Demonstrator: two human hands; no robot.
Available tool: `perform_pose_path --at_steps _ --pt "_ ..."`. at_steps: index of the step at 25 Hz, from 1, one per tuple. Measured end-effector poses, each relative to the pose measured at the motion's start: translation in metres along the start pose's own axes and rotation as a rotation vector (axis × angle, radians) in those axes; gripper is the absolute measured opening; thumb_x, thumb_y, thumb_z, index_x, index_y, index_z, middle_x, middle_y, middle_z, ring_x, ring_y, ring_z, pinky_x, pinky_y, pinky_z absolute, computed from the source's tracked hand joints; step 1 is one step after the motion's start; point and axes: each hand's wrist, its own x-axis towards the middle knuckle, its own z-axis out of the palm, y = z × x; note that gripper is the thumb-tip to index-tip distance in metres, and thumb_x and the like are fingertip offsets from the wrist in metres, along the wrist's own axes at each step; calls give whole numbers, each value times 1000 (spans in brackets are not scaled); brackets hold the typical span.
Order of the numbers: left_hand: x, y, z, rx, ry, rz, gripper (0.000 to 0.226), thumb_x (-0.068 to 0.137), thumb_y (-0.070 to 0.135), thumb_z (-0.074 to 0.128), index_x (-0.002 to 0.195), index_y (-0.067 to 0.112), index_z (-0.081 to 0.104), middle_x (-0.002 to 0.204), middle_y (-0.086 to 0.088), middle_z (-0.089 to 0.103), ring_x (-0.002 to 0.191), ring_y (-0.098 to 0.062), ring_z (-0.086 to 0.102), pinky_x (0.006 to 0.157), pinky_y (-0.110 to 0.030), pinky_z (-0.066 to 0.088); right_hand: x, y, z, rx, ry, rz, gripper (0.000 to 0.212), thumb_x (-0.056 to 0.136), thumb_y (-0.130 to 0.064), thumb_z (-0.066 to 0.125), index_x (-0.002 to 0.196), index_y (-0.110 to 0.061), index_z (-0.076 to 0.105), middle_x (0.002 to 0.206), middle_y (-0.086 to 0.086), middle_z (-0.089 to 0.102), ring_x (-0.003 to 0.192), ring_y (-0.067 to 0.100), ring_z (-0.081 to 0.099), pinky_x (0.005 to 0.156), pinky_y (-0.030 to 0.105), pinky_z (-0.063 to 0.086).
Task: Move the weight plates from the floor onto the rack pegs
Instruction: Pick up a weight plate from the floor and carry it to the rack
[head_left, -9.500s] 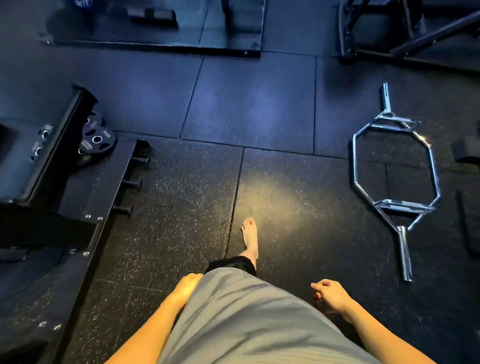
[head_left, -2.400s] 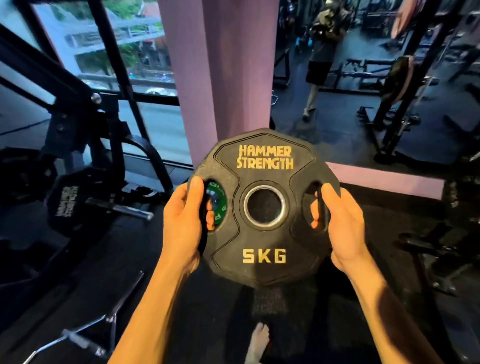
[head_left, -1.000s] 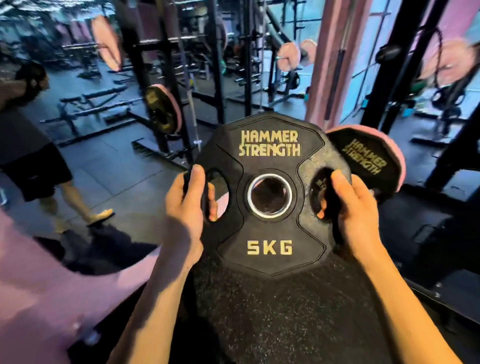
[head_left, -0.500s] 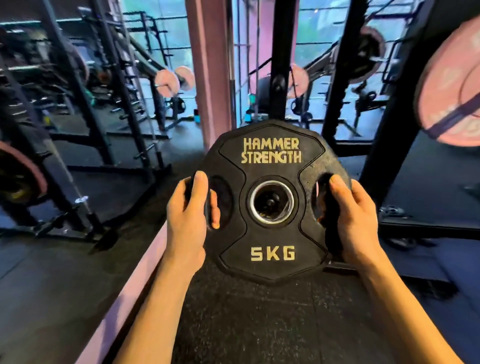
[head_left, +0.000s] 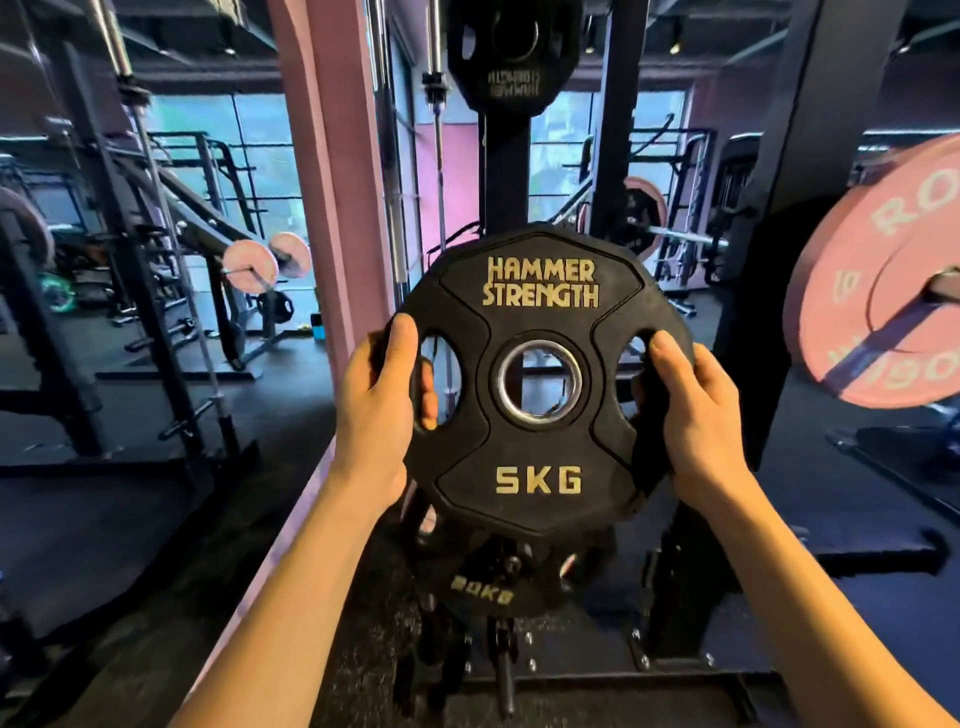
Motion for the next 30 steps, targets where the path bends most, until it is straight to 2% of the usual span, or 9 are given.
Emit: perform_pose_path --at_steps 3,5,7,11,15,19,23,25,30 --pt "67 -16 20 5 9 47 35 97 44 51 80 15 54 57 0 52 42 -13 44 39 -24 37 71 20 11 -4 -37 -23 24 95 -36 57 90 -13 54 75 6 50 66 17 47 58 30 42" --pt "109 -29 32 28 37 47 36 96 47 52 78 16 54 55 2 52 42 -13 43 40 -26 35 115 36 17 -9 -64 -18 32 90 -45 61 93 -13 59 85 9 58 76 22 54 69 37 46" --pt "144 -44 39 35 59 39 36 96 48 53 79 16 53 54 3 50 41 -13 42 40 -26 34 151 51 24 -48 -79 -8 47 82 -57 64 93 -11 59 90 9 59 81 21 55 75 40 46" --pt "191 -77 45 51 61 29 36 97 45 52 80 13 51 54 1 47 40 -12 42 37 -24 34 193 89 38 -77 -61 11 85 70 -72 66 100 6 53 86 8 57 78 18 52 74 40 43" --pt "216 -121 42 70 14 32 44 90 54 55 84 11 51 58 -9 47 43 -17 44 38 -27 36 211 121 40 -98 -13 34 64 72 -69 64 88 -7 60 81 6 61 75 17 53 70 39 44" --pt "232 -150 42 95 -44 132 37 90 52 53 85 15 52 65 -15 50 42 -17 44 38 -23 37 226 142 37 -122 -12 -22 27 92 -41 57 88 -15 59 83 4 61 77 13 54 71 33 45" --pt "265 -165 45 136 -58 187 37 94 48 54 86 12 51 62 -15 50 44 -21 45 43 -28 39 254 166 44 -175 -5 -41 18 97 -37 52 88 -21 57 80 -9 61 68 -3 55 68 18 45" --pt "284 -173 49 174 -41 175 41 95 48 53 89 8 51 62 -13 51 46 -22 47 44 -30 41 272 177 48 -187 -4 -16 17 97 -39 52 89 -25 57 81 -11 61 69 -4 56 70 20 45" --pt "330 -192 61 239 1 134 33 95 50 54 81 20 51 56 -5 51 45 -21 49 45 -29 41 321 204 61 -204 1 11 26 96 -45 53 89 -20 55 77 -7 56 62 0 50 65 21 45"
